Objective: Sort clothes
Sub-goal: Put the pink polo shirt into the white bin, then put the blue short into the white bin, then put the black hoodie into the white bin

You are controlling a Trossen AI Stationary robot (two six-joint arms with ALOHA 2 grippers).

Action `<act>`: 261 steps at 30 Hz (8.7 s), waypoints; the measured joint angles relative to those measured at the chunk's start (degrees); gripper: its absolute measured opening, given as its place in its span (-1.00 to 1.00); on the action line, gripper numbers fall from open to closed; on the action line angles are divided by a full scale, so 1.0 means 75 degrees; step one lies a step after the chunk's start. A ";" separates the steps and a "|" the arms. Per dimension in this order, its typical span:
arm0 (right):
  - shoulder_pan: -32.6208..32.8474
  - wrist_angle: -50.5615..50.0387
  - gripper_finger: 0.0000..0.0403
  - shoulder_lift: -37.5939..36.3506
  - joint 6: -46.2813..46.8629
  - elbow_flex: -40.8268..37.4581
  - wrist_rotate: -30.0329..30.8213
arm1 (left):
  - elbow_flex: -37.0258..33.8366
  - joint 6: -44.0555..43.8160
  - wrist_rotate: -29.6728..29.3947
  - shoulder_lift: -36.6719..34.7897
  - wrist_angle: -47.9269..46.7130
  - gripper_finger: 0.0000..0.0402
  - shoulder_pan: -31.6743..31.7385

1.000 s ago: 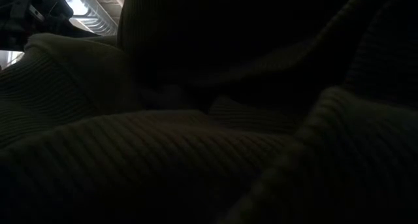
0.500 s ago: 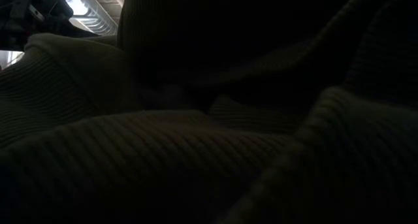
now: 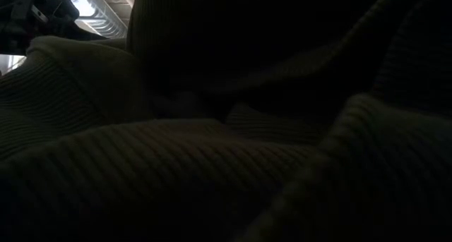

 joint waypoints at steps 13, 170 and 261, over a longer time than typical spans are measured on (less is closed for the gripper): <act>-0.2865 0.2265 -0.93 0.2448 -0.0600 0.3132 -0.4254 | 0.0000 0.0000 -0.0003 0.0000 0.0000 -0.96 0.0000; -0.0689 -0.0375 -0.86 0.4217 -0.0079 0.5911 -0.0075 | 0.0756 0.2435 0.0784 0.1014 0.3478 -0.96 0.0009; 0.2893 -0.0506 0.65 0.6827 0.1237 0.2265 -0.0962 | 0.0756 0.2311 -0.0495 0.1008 0.2409 -0.96 0.0006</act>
